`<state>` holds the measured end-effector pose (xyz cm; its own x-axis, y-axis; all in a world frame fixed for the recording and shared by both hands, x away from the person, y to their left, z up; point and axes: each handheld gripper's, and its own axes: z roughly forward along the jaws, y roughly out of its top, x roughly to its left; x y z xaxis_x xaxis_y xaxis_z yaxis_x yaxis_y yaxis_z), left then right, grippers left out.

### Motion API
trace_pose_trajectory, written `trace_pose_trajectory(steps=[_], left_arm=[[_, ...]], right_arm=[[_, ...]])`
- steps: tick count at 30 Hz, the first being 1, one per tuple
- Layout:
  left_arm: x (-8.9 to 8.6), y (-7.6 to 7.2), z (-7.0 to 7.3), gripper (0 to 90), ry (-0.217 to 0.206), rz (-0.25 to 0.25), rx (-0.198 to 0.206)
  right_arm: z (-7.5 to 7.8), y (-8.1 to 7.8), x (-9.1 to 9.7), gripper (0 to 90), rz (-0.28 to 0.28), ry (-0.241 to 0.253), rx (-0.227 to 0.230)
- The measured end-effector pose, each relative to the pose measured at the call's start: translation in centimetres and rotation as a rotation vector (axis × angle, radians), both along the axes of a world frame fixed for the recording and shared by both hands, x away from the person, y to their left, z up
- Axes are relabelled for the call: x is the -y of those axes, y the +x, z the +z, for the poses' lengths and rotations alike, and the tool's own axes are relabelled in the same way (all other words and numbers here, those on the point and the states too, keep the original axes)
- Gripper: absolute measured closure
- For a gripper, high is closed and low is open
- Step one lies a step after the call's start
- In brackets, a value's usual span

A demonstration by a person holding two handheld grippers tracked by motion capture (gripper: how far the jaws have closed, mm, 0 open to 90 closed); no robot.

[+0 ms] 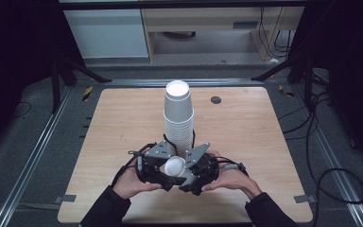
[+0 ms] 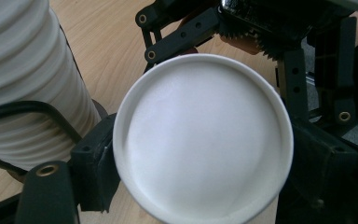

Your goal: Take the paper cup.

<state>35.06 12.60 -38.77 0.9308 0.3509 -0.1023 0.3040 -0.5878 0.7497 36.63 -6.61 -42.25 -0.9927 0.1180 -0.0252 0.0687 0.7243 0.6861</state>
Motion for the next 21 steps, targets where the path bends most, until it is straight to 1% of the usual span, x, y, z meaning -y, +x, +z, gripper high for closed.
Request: trace_pose_trajectory(steps=[3,10,13,15,17,21], left_arm=[[0.09,0.0,-0.13,19.5,0.006,-0.001,0.0],[0.07,-0.05,-0.17,20.6,0.004,-0.004,-0.006],[0.06,-0.05,-0.17,21.4,0.006,-0.007,-0.018],[0.03,-0.09,-0.16,22.0,0.003,-0.007,-0.015],[-0.05,-0.06,-0.09,22.3,0.001,-0.009,-0.02],[-0.15,-0.1,0.06,22.6,0.001,-0.009,-0.018]], right_arm=[[0.02,-0.04,-0.05,14.6,-0.001,-0.001,-0.004],[0.03,-0.09,-0.13,14.6,0.001,-0.003,0.004],[-0.04,-0.11,-0.18,14.5,0.005,-0.002,-0.002],[-0.14,-0.19,-0.26,13.9,0.002,-0.008,-0.005],[-0.16,-0.19,-0.28,13.2,0.001,-0.004,-0.009],[-0.13,-0.2,-0.35,12.2,-0.005,0.002,-0.014]])
